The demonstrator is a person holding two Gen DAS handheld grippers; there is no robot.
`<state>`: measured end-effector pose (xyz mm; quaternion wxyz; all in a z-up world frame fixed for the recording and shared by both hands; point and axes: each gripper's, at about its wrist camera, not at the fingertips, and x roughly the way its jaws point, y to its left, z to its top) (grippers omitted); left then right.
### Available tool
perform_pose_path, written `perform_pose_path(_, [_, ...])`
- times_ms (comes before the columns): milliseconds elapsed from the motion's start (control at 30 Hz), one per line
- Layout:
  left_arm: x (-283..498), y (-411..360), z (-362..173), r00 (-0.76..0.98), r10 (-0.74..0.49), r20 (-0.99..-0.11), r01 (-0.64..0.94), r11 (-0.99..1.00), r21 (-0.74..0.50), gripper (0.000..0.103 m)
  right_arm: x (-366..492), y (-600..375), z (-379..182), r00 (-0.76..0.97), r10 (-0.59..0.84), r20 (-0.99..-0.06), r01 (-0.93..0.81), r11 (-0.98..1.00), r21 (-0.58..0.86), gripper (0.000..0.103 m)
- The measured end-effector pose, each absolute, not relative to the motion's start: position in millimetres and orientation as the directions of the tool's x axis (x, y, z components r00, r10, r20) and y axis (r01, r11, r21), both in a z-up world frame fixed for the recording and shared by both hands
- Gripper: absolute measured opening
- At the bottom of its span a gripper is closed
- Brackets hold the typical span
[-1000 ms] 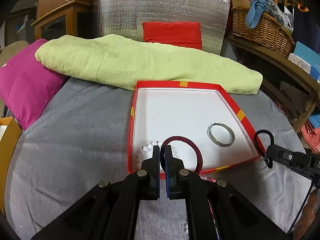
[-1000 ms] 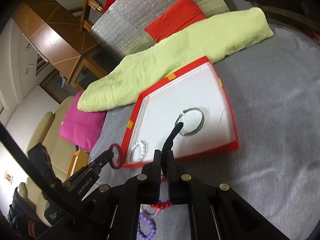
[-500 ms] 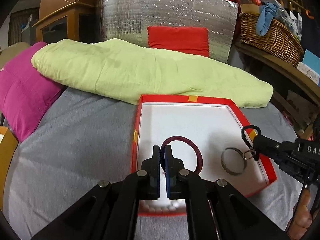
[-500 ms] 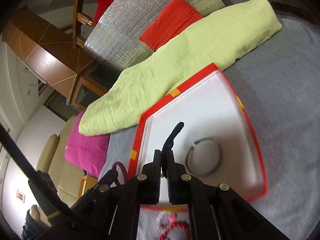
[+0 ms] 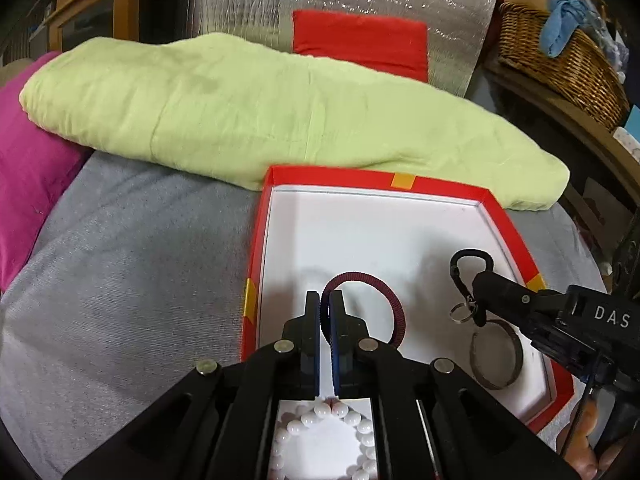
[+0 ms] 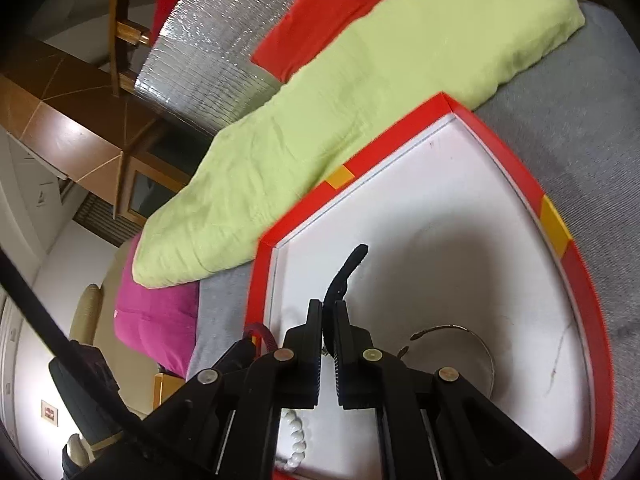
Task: Organize jewelry
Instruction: 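Carry the maroon bangle in the left tool while the right tool carries the hair tie into the box, then open the left tool releasing the maroon bangle while the right tool releases the hair tie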
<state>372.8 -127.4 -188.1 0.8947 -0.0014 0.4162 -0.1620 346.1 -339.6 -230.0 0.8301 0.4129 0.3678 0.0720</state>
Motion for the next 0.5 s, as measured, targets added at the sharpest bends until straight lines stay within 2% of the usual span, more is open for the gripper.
perform_pose_path(133, [378,-133,-198,0.565,-0.280,-0.776,0.279,0.950,-0.140,0.005,350,-340,-235,0.713,0.421,-0.561,0.198,0.647,0.737,0.006])
perform_pose_path(167, [379,-134,-200,0.556,-0.275,-0.784,0.277,0.951,-0.138,0.006,350,-340,-235,0.712,0.419,-0.563,0.199,0.649,0.734,0.009])
perform_pose_path(233, [379,-136,-202,0.542,-0.271,-0.795,0.278,0.951,-0.135,0.017,348,-342,-236,0.718,0.414,-0.560,0.206,0.641,0.739,0.009])
perform_pose_path(267, [379,-136,-202,0.544,-0.261,-0.797,0.273,0.954,-0.125,0.034,347,-343,-236,0.718,0.420,-0.555,0.203,0.637,0.744,0.009])
perform_pose_path(300, [377,-135,-200,0.558,-0.247,-0.792,0.268,0.957,-0.109,0.045,346,-345,-235,0.720,0.423,-0.551,0.200,0.633,0.747,0.010])
perform_pose_path(333, [374,-134,-195,0.575,-0.239,-0.782,0.266,0.959,-0.097,0.048,344,-346,-233,0.724,0.421,-0.547,0.198,0.632,0.750,0.011])
perform_pose_path(400, [369,-130,-186,0.594,-0.240,-0.768,0.267,0.959,-0.093,0.050,338,-351,-226,0.741,0.424,-0.520,0.181,0.621,0.763,0.024])
perform_pose_path(500, [362,-120,-171,0.623,-0.237,-0.746,0.244,0.964,-0.103,0.055,328,-358,-213,0.767,0.395,-0.506,0.169,0.637,0.752,0.026])
